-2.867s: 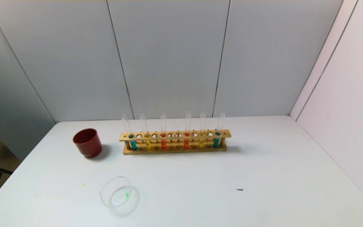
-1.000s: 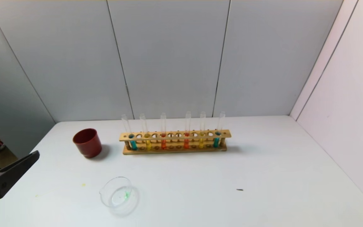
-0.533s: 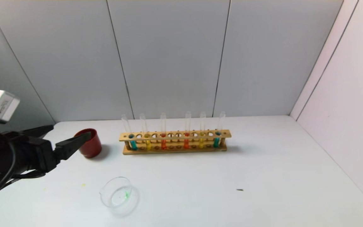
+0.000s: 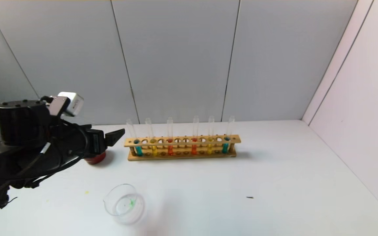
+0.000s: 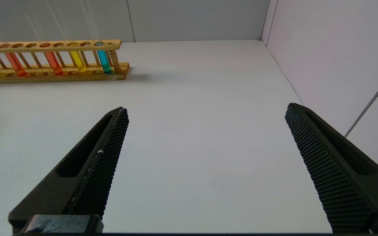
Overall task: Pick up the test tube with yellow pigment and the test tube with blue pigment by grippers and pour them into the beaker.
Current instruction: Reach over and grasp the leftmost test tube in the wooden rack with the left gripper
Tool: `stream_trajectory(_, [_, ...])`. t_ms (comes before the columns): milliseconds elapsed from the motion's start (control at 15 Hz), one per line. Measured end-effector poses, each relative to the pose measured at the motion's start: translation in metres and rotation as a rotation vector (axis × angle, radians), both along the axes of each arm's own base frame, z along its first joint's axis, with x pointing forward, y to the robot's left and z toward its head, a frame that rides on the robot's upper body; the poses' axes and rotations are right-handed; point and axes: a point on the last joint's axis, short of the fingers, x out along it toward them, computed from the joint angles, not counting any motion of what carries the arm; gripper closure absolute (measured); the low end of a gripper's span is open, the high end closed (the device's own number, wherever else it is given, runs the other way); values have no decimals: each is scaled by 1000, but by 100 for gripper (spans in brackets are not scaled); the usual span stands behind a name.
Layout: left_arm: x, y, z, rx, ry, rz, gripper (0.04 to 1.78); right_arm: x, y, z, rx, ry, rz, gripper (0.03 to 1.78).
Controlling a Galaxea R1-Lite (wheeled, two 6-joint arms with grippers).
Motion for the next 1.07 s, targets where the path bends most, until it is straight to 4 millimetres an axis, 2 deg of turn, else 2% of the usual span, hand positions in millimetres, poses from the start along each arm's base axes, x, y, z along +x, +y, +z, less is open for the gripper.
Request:
stream_trajectory(400, [55,-13,-37,22,-29,90,7,0,0,0,0,0,0,7])
stream_trajectory(667, [69,-17,-53,30,-1,89,7,0,0,0,0,0,0,7])
stream_trajectory(1067, [79,-28,-57,24,-6,67,7,0,0,0,0,0,0,7])
